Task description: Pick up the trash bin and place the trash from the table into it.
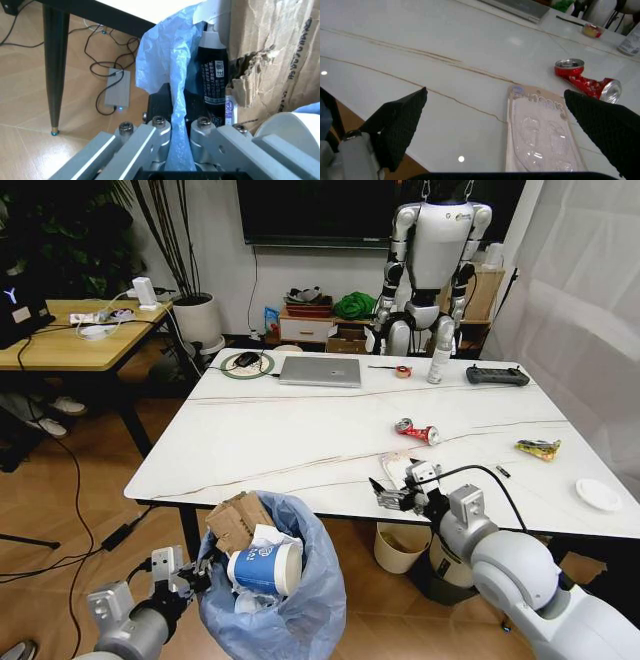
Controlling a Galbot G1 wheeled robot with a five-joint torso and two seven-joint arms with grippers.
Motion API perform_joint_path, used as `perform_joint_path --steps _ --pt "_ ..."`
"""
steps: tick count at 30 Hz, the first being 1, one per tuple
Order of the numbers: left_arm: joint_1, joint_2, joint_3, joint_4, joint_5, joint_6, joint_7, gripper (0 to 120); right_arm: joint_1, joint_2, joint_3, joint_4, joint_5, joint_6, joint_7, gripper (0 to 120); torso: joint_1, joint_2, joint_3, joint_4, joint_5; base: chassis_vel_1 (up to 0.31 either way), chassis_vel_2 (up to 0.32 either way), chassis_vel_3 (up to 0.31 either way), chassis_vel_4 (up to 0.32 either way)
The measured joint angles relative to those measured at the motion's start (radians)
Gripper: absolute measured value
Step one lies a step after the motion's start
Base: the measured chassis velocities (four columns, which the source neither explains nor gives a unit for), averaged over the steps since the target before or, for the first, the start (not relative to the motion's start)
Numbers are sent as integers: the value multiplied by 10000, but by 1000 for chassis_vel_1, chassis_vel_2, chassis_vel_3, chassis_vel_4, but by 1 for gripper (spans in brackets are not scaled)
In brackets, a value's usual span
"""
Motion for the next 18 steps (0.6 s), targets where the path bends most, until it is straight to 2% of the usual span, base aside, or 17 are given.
perform_joint_path --steps 18 --pt "135 -78 -37 -132 147 -38 11 0 -917 -148 908 -776 -1875 211 -679 100 -2 0 0 1 0 0 0 0 0"
